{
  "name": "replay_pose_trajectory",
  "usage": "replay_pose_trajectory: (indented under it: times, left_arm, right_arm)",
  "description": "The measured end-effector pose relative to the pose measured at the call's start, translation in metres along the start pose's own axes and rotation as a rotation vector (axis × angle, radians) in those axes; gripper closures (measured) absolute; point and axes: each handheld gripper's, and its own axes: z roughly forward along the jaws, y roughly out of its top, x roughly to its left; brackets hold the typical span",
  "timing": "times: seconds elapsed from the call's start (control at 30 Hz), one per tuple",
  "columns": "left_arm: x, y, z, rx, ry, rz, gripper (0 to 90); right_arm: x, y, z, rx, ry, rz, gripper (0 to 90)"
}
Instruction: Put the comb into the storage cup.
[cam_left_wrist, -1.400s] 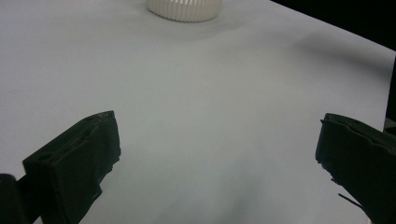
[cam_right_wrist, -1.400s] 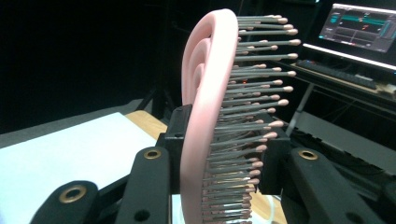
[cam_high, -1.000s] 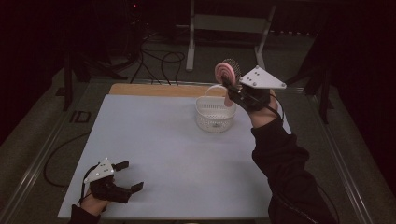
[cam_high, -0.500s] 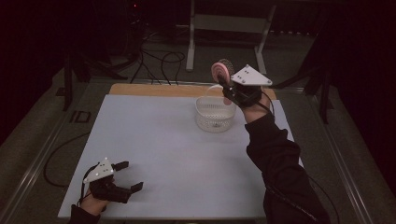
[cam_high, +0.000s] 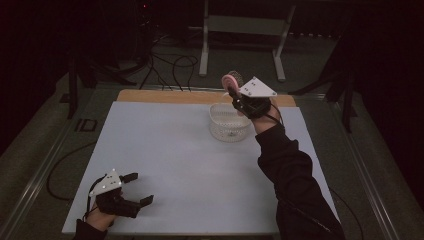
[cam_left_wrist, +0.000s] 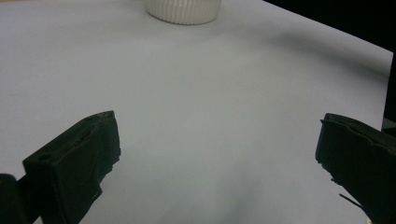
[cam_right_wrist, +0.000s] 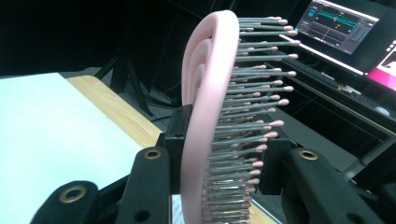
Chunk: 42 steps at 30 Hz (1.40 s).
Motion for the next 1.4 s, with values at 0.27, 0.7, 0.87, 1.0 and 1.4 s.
replay_pose_trajectory:
  times: [0.27, 0.7, 0.87, 1.0, 1.4]
  left_arm:
    - [0.0, 0.0, 0.0, -0.003, -0.001, -0.002, 0.2]
    - [0.0, 0.0, 0.0, -0.002, -0.004, 0.0, 0.2]
    - [0.001, 0.0, 0.0, -0.003, -0.004, -0.001, 0.2]
    - [0.001, 0.0, 0.0, -0.002, -0.004, -0.003, 0.2]
    - [0.001, -0.001, 0.0, 0.002, -0.005, -0.001, 0.2]
  right_arm:
    - [0.005, -0.013, 0.009, 0.01, 0.003, -0.008, 64.7]
    - [0.015, -0.039, 0.025, 0.028, 0.026, -0.034, 64.7]
    - [0.019, -0.045, 0.028, 0.036, 0.034, -0.044, 64.7]
    - [0.023, -0.05, 0.032, 0.047, 0.037, -0.056, 64.7]
    - [0.029, -0.062, 0.038, 0.072, 0.054, -0.07, 64.8]
